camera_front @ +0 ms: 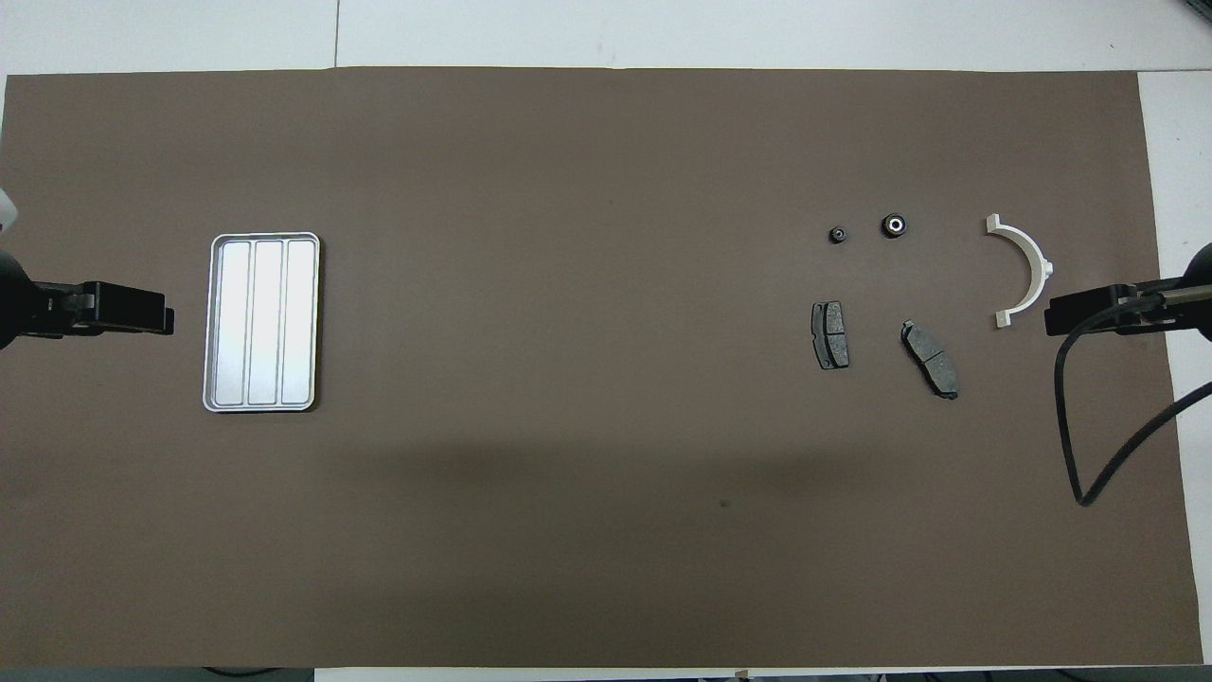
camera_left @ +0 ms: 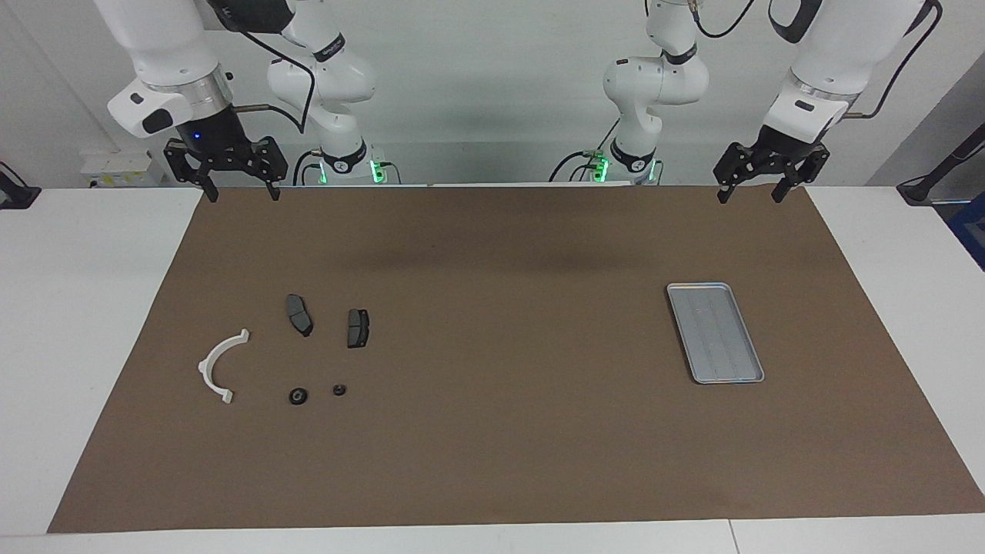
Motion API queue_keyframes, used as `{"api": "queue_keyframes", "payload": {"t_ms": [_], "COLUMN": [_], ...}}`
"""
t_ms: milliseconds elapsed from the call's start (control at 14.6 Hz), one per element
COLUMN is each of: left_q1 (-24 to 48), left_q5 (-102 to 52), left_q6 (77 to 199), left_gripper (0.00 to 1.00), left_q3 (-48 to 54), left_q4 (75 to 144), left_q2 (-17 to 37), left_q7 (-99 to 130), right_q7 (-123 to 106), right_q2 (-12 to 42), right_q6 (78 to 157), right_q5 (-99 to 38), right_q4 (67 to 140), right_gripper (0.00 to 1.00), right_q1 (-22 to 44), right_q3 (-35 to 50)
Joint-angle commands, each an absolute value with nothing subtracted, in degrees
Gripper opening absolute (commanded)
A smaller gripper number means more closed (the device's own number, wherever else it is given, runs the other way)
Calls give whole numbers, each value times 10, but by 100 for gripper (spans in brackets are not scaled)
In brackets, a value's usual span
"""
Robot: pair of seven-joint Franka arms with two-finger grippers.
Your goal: Place bearing gear from tray to pile
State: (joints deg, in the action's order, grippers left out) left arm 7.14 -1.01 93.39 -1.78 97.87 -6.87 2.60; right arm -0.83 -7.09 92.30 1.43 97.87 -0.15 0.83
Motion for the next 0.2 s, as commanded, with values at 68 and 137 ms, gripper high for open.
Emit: {"api": "queue_keyframes", "payload": {"t_ms": [68,137], "left_q1": [73,73], "left_q5": [-8,-8], "left_q6": [942,942], "left_gripper": [100,100], "left_q3": [-19,-20], "left_q4": [999,999], "left_q2": [-87,-87], "left_q7": [29,29], "right_q7": [-2,-2], "right_q2": [-72,-72], "right_q6": [911,911], "right_q5": [20,20], "right_q4": [972,972], "right_gripper": [100,100], "right_q1": [0,1], "right_q3": [10,11]}}
